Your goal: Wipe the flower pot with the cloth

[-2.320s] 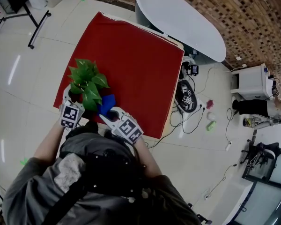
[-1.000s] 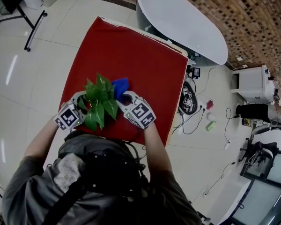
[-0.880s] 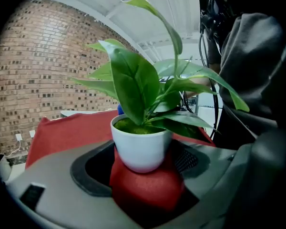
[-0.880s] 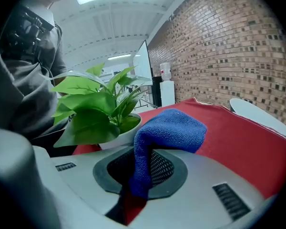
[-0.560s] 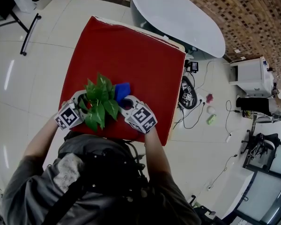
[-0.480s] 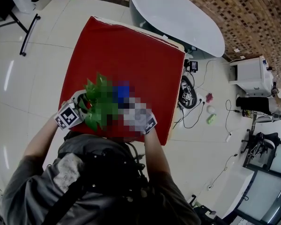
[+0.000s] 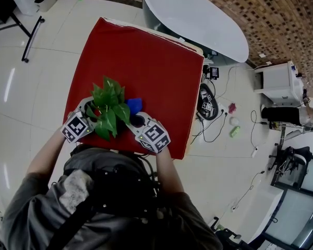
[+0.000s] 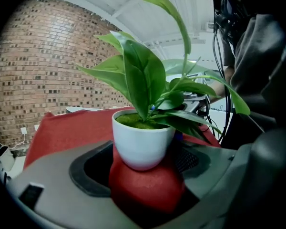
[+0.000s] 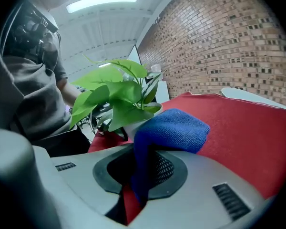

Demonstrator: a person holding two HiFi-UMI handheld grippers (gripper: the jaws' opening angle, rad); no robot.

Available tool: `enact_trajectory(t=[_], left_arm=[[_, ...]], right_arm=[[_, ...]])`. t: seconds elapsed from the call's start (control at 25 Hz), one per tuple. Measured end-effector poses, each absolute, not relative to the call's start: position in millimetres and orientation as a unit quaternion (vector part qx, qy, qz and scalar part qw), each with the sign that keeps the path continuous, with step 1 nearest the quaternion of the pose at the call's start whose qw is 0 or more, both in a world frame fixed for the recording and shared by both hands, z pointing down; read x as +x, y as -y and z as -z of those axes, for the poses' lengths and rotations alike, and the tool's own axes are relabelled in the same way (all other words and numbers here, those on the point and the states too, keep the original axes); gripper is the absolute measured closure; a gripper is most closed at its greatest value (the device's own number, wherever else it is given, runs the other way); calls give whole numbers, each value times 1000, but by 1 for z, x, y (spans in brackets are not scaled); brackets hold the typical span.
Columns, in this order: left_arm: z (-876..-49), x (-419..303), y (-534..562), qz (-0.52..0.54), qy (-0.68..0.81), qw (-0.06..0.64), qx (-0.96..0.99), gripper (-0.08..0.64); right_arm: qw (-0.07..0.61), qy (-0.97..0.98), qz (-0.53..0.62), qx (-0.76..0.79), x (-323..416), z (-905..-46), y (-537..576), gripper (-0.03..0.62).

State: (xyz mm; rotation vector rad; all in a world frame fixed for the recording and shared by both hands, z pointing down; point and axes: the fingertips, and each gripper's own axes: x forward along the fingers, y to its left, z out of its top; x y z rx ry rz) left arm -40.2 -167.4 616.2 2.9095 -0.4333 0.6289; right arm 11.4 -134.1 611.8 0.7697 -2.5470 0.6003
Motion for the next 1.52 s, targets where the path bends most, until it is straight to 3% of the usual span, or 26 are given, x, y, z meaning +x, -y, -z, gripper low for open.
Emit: enact_trajectory(t=[0.64,1.08,1.52], left_arm=[[-610,-84,126,-229,310,84,919,138],[-598,-71,132,-204,332,56,919,138],[-595,-59,149,-207,311,53,926,164]], right_arm=[[182,927,-216,247,-8,-600,77,515],[233,938,-192,171,-47,-603,47,515],[216,920,-224,237,12,-598,65,515]])
